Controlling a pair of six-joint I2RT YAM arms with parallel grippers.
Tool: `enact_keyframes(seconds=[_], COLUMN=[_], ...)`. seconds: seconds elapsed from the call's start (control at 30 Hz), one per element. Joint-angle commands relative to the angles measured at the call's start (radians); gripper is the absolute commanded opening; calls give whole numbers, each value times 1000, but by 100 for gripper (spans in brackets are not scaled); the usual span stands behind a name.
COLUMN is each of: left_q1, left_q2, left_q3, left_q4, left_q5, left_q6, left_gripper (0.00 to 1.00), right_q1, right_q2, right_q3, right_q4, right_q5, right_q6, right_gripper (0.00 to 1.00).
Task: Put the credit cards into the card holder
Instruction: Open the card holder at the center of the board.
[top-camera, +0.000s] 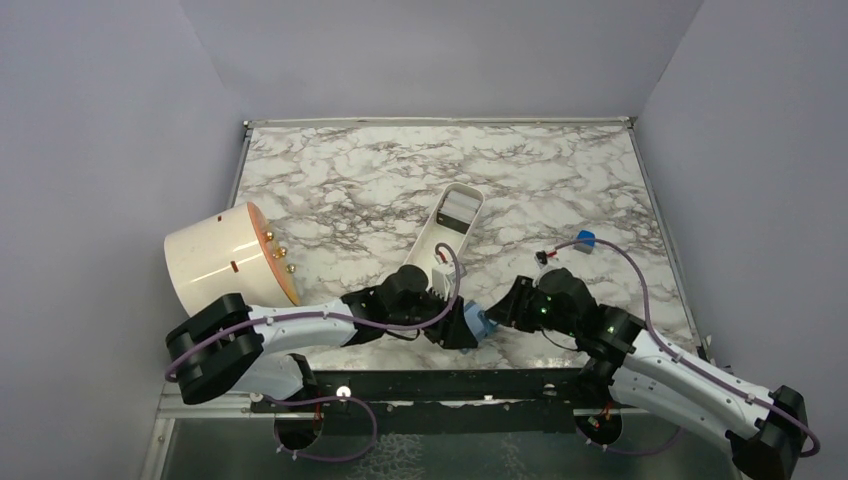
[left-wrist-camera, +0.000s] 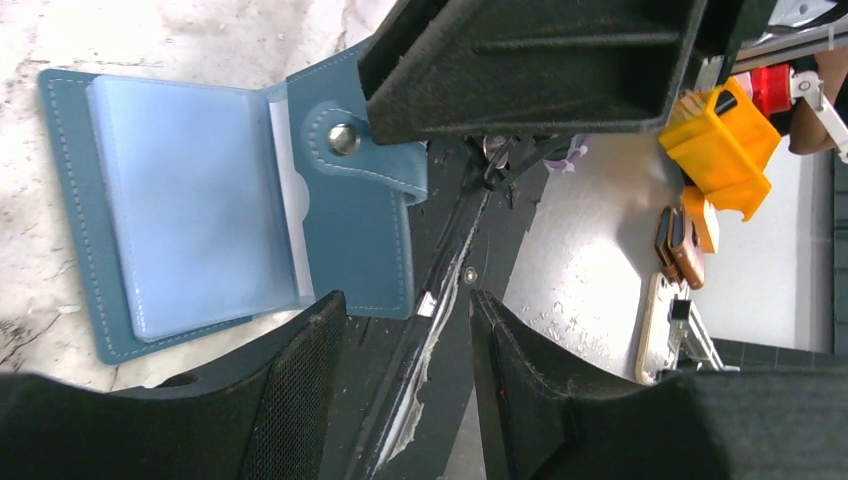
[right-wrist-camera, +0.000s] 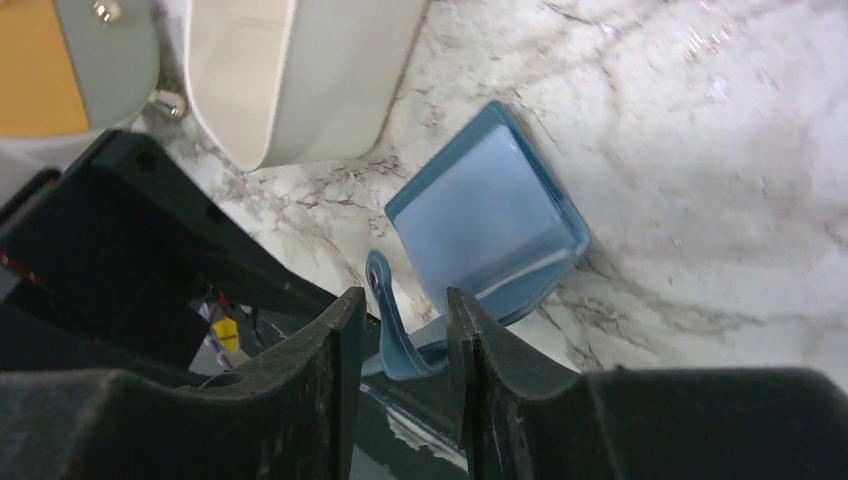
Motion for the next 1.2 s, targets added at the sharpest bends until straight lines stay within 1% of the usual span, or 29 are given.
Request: enact_keyframes(seconds=[0.0, 0.17, 0.3, 0.53, 0.77, 0.97, 1.07, 1.1, 1.17], left_q1=[-32, -64, -79, -82, -83, -85, -85, -85, -85], left_q2=[27, 58, 83, 124, 155, 173, 174, 174, 174], left_q3=[30, 43, 52, 51, 53, 53, 48, 45, 42], left_q4=[68, 88, 94, 97, 98, 104, 105, 106, 106], left_q5=[-20, -15, -24, -46, -50, -45, -51, -54, -58], left_q6=[30, 38, 44, 58, 61, 63, 63, 64, 67], left_gripper=[50, 48, 48, 48, 48, 48, 48, 48, 48], right_q1=[7, 7, 7, 7, 7, 7, 7, 7, 7], right_q2=[8, 10, 19, 6, 3, 12, 18, 20, 23], right_q3=[42, 29, 41, 114, 100, 74, 54, 43, 14], right_q4=[-232, -262, -351, -450, -529, -526, -489, -468, -407], right_q5=[98, 64, 79, 121, 101, 92, 98, 98, 97], right_q6=[308, 414, 507, 523, 573, 595, 587, 581, 554], right_gripper=[38, 39, 40, 40, 42, 42, 42, 41, 35])
